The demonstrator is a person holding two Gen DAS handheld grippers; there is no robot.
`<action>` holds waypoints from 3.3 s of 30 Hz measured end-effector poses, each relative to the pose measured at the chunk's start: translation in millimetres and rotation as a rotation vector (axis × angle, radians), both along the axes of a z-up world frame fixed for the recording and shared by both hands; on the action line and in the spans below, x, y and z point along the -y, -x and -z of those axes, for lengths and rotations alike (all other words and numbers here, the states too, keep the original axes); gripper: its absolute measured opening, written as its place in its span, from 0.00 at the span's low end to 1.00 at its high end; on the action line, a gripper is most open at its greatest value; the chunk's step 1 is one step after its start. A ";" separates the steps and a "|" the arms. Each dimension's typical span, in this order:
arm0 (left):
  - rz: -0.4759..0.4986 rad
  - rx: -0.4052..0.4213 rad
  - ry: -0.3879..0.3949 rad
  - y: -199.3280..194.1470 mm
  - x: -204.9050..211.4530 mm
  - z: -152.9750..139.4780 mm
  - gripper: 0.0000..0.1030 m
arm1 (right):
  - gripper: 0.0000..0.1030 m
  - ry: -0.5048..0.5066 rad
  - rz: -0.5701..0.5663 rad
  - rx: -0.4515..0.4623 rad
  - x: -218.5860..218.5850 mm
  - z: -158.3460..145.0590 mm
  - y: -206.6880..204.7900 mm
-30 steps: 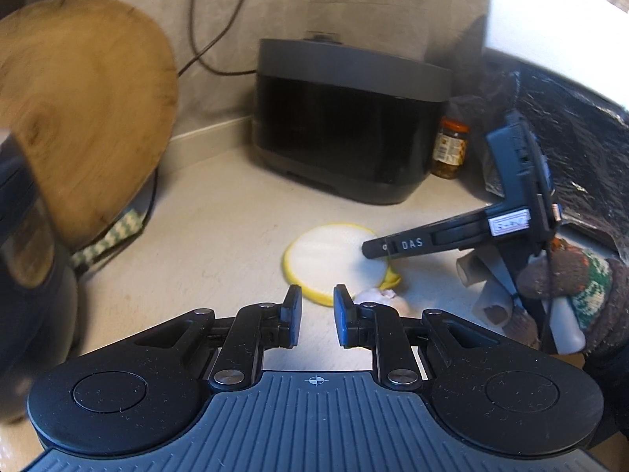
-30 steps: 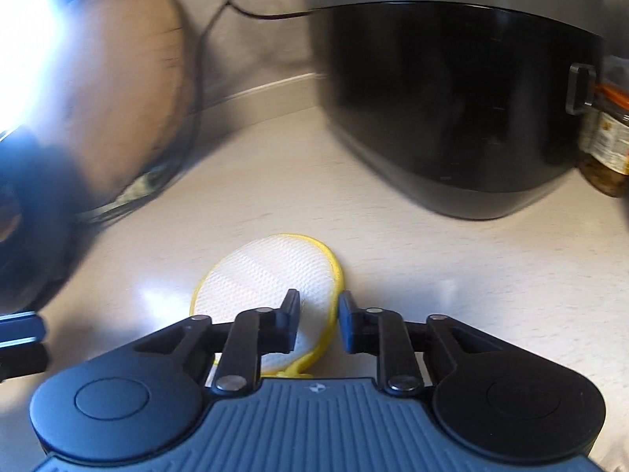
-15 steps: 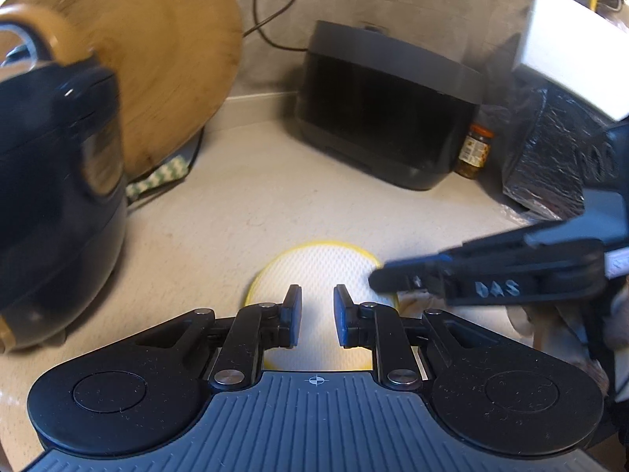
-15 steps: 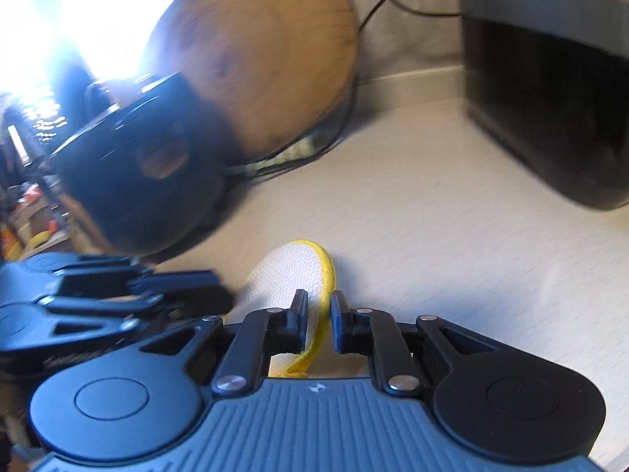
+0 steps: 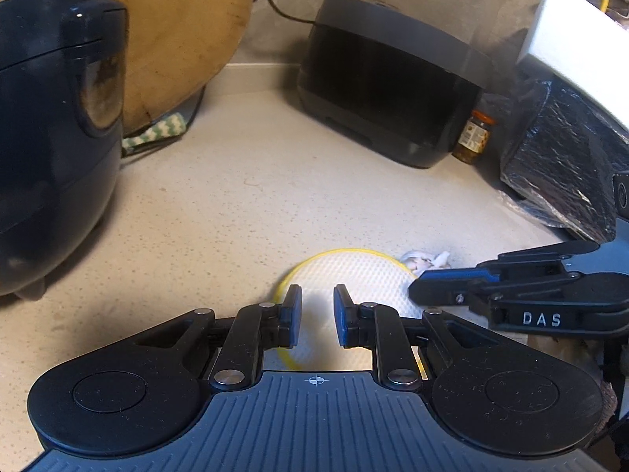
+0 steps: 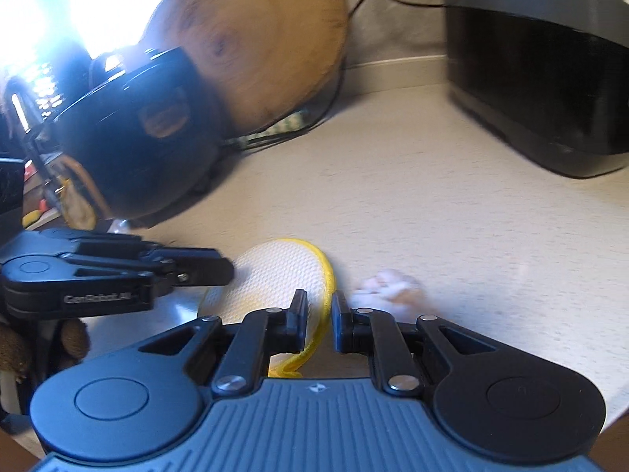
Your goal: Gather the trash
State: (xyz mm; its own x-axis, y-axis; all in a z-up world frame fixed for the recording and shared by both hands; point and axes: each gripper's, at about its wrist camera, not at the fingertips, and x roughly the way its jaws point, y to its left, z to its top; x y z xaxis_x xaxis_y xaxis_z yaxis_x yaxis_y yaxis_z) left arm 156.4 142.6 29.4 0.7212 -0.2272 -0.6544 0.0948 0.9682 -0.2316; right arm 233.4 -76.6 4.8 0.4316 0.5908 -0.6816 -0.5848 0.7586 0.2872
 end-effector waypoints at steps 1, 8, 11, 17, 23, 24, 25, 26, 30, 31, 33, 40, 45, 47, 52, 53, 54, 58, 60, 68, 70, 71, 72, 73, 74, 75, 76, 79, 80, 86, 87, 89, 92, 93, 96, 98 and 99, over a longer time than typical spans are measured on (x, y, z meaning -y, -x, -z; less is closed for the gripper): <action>-0.002 0.001 0.005 -0.8 0.9 0.5 0.20 | 0.13 -0.010 0.011 0.005 6.4 -0.1 -0.4; -0.045 -0.014 0.030 -19.7 2.5 4.0 0.20 | 0.49 -0.028 0.056 0.104 27.5 -5.4 10.9; -0.082 -0.044 0.002 -20.5 -1.6 6.5 0.20 | 0.49 -0.042 0.028 0.120 24.7 -6.1 20.7; -0.095 -0.093 0.040 -14.9 -17.0 12.6 0.20 | 0.24 0.031 -0.082 0.169 -5.4 10.7 50.8; -0.066 -0.136 0.150 -13.2 -21.9 16.4 0.31 | 0.24 0.001 -0.073 0.124 -8.2 22.4 47.9; -0.066 -0.150 0.176 -12.1 -22.9 15.6 0.31 | 0.25 -0.005 -0.069 0.119 -6.9 22.9 46.6; -0.057 -0.157 0.204 -10.2 -24.2 13.9 0.31 | 0.26 -0.007 -0.063 0.120 -4.7 23.4 46.2; -0.044 -0.153 0.230 -7.5 -25.8 12.3 0.31 | 0.26 -0.008 -0.056 0.122 -1.8 23.9 46.0; 0.027 -0.125 0.285 0.5 -25.0 9.4 0.31 | 0.26 -0.025 -0.032 0.114 12.7 25.5 45.5; 0.045 -0.137 0.292 0.4 -24.1 11.6 0.30 | 0.27 -0.026 -0.026 0.120 16.7 26.0 46.2; 0.075 -0.178 0.332 0.6 -23.6 18.6 0.30 | 0.27 -0.023 -0.004 0.136 23.9 27.7 45.8; 0.093 -0.234 0.294 -2.2 -9.0 28.2 0.24 | 0.27 -0.055 0.078 0.109 43.7 27.2 39.4; 0.069 -0.132 0.223 -10.1 -4.5 19.5 0.26 | 0.27 -0.057 0.101 0.115 50.0 28.9 44.5; 0.071 -0.121 0.195 -16.7 -2.1 20.6 0.26 | 0.27 -0.059 0.094 0.105 47.6 32.4 43.9; 0.084 -0.154 0.146 -26.6 9.2 25.5 0.28 | 0.27 -0.081 0.092 0.097 49.6 32.7 42.1; 0.088 -0.158 0.139 -26.5 10.9 24.7 0.29 | 0.27 -0.083 0.092 0.097 50.1 32.7 42.0; 0.095 -0.164 0.136 -26.2 12.3 23.8 0.30 | 0.27 -0.084 0.093 0.098 50.3 33.2 42.5; 0.121 -0.204 0.185 -21.0 12.1 21.7 0.30 | 0.28 -0.082 0.110 0.113 51.6 34.7 46.1; 0.143 -0.212 0.231 -16.4 12.0 18.1 0.30 | 0.28 -0.075 0.126 0.127 53.9 35.3 48.6; 0.207 -0.203 0.286 1.3 32.3 3.9 0.30 | 0.28 -0.084 0.168 0.142 64.8 37.3 54.3; 0.217 -0.210 0.303 2.4 35.7 3.7 0.29 | 0.29 -0.086 0.179 0.148 67.0 37.5 55.8; 0.217 -0.214 0.310 2.8 37.0 3.9 0.29 | 0.29 -0.090 0.183 0.146 69.4 37.7 55.7; 0.214 -0.219 0.318 2.8 37.3 4.5 0.28 | 0.29 -0.094 0.188 0.144 71.1 37.8 55.6; 0.210 -0.222 0.327 2.7 37.6 5.7 0.28 | 0.29 -0.099 0.194 0.143 72.1 38.2 55.8; 0.205 -0.225 0.336 1.4 38.8 6.8 0.28 | 0.29 -0.104 0.201 0.144 73.2 38.8 56.3; 0.198 -0.225 0.343 0.7 39.1 8.4 0.28 | 0.29 -0.107 0.209 0.149 74.5 39.9 57.2; 0.191 -0.228 0.349 -0.4 39.3 10.1 0.28 | 0.29 -0.110 0.217 0.153 75.5 40.7 57.9; 0.162 -0.242 0.370 -6.9 40.2 17.3 0.26 | 0.29 -0.118 0.239 0.163 80.8 42.9 59.8; 0.148 -0.250 0.373 -9.3 39.9 20.7 0.25 | 0.29 -0.124 0.244 0.162 83.4 43.8 59.9; 0.090 -0.290 0.364 -17.8 38.5 38.3 0.21 | 0.29 -0.154 0.242 0.158 98.5 41.7 67.1; 0.093 -0.284 0.364 -18.2 38.6 37.0 0.21 | 0.29 -0.156 0.235 0.176 101.4 38.9 72.2; 0.106 -0.255 0.361 -20.2 39.6 32.8 0.21 | 0.29 -0.154 0.223 0.200 106.7 34.0 82.4; 0.120 -0.234 0.357 -27.0 42.9 30.9 0.21 | 0.29 -0.170 0.229 0.192 115.7 32.7 92.8; 0.133 -0.246 0.354 -30.3 46.8 33.0 0.21 | 0.29 -0.176 0.238 0.189 118.9 33.4 96.1; 0.187 -0.271 0.347 -33.1 63.6 38.3 0.21 | 0.41 -0.205 0.280 0.176 130.8 36.7 104.1; 0.225 -0.279 0.334 -30.1 74.2 36.5 0.21 | 0.43 -0.210 0.309 0.172 137.3 39.0 106.5; 0.246 -0.280 0.321 -27.5 79.2 34.9 0.21 | 0.43 -0.205 0.322 0.175 139.7 39.9 107.7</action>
